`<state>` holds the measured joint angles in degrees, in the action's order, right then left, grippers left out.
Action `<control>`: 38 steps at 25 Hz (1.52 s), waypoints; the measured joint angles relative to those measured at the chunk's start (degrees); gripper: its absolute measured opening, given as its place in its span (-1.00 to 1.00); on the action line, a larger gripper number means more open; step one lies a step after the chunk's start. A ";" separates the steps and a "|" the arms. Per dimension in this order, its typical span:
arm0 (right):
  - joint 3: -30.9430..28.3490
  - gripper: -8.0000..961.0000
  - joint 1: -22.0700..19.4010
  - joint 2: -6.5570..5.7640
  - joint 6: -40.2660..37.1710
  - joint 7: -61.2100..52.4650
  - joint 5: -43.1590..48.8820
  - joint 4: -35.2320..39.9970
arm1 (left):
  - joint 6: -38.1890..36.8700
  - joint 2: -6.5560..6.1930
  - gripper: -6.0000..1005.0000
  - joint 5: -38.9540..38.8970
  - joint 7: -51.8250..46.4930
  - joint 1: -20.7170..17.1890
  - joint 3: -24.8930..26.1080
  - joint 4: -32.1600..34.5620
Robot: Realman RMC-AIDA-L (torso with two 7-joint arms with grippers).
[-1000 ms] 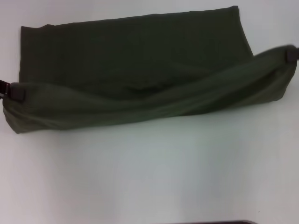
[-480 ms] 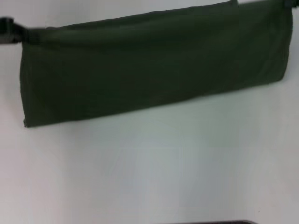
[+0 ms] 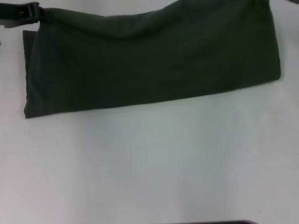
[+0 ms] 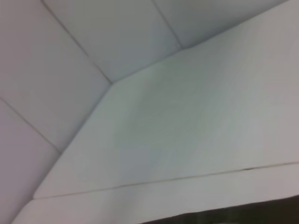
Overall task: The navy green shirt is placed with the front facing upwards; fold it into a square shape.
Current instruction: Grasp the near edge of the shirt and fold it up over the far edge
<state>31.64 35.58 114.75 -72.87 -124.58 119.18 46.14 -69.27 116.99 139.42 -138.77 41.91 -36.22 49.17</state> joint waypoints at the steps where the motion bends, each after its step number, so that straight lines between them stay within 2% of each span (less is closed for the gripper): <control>1: 0.41 -0.80 0.27 0.14 1.71 0.53 0.00 -1.08 | 2.25 0.20 -0.72 -0.03 -0.01 0.02 -1.26 -1.14; 9: 1.86 -0.79 3.25 2.65 16.10 6.66 0.03 -7.45 | 13.19 2.07 -0.71 0.05 -0.04 0.00 -5.52 -4.20; 15: 3.98 -0.78 4.81 4.35 24.76 9.32 -0.09 -8.49 | 17.20 2.40 -0.70 0.17 -0.38 -0.13 -6.85 -5.24; 20: 5.34 -0.78 5.98 4.65 29.51 10.83 -0.62 -10.17 | 18.82 2.44 -0.69 0.25 -0.35 0.07 -7.29 -6.35; 26: 6.91 -0.77 8.72 4.73 36.55 15.92 -2.40 -15.17 | 20.94 3.29 -0.68 0.25 -0.01 0.05 -8.90 -6.43; 33: 13.56 -0.76 10.92 4.88 44.12 16.41 -2.42 -17.60 | 22.71 4.21 -0.67 0.24 -0.30 -0.01 -10.94 -6.51; 38: 15.38 -0.76 11.72 4.98 47.24 16.43 -2.42 -18.55 | 23.03 4.40 -0.67 0.23 -0.37 0.03 -11.04 -6.50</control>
<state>47.02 47.30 119.73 -25.63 -108.16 116.76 27.59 -46.24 121.38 139.65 -139.14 41.94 -47.26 42.67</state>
